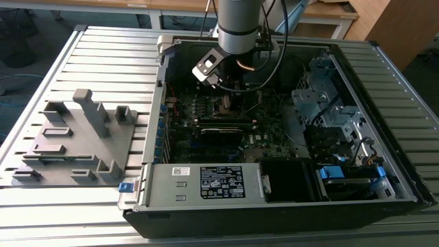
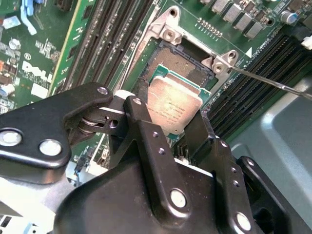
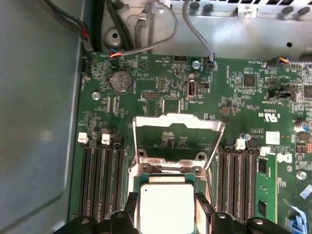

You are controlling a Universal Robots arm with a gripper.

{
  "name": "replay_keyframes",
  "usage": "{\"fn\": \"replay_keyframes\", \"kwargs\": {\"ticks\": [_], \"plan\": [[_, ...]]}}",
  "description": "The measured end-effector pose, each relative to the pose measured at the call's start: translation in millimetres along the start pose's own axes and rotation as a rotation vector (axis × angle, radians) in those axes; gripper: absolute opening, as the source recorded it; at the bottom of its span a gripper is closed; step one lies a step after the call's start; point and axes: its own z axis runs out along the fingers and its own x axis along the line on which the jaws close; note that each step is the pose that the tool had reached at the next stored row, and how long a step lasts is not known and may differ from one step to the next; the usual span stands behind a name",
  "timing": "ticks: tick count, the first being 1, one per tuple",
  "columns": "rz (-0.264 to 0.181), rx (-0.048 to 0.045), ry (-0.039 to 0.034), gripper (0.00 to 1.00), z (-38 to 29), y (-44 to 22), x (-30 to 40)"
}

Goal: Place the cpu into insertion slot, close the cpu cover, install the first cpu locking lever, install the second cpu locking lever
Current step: 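Place the cpu into insertion slot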

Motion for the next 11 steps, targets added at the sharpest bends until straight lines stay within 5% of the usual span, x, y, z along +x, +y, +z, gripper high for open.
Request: {"fn": "replay_keyframes", "kwargs": {"ticks": [11], "plan": [[0.066,-0.0012,-0.0051,0.54,6.0,-6.0,0.1]]}}
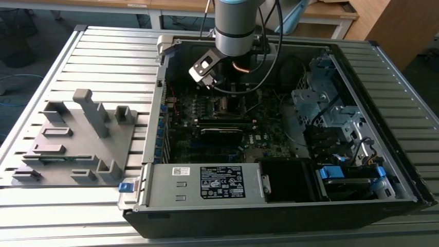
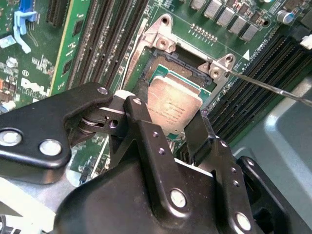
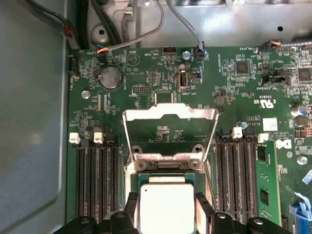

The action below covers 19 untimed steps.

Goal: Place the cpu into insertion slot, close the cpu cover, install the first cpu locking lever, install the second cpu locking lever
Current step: 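Place the cpu into insertion slot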

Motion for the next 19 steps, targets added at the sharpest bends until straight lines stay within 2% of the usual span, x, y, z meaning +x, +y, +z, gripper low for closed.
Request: {"fn": "replay_keyframes", "kwargs": {"ticks": [7,19], "plan": [[0.002,0.0000,-0.0001,0.54,4.4,-1.8,-0.1],[-0.034,0.0007,0.0026,0.54,5.9,-1.9,-2.0]]}}
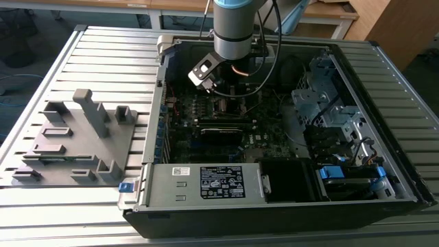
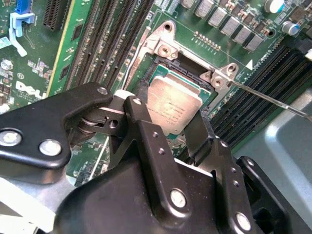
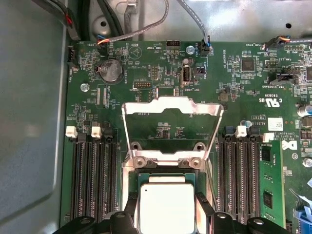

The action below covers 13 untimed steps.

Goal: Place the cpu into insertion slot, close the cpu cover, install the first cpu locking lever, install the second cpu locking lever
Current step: 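Place the cpu into insertion slot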

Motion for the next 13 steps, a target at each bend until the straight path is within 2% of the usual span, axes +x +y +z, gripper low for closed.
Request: {"fn": "replay_keyframes", "kwargs": {"ticks": [13], "plan": [[0.000,0.0000,-0.0002,0.54,3.2,-1.2,-0.1]]}}
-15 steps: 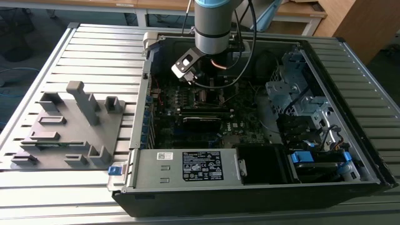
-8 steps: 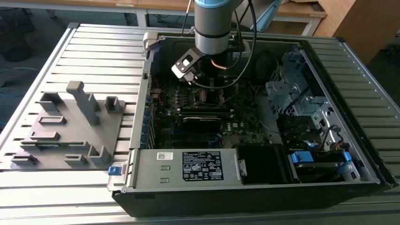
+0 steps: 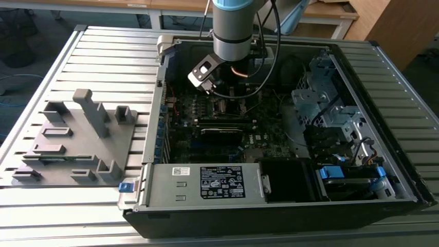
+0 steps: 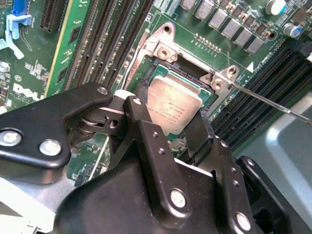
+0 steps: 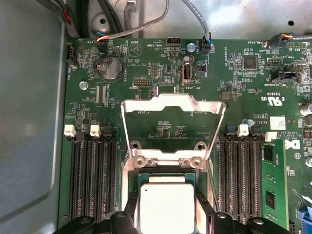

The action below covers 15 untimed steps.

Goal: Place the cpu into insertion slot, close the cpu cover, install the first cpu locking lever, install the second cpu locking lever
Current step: 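Place the cpu into insertion slot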

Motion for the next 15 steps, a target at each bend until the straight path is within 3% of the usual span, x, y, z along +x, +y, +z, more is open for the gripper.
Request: {"fn": "replay_keyframes", "kwargs": {"ticks": [15], "plan": [[0.000,0.0001,-0.0002,0.54,2.0,-0.2,-0.1]]}}
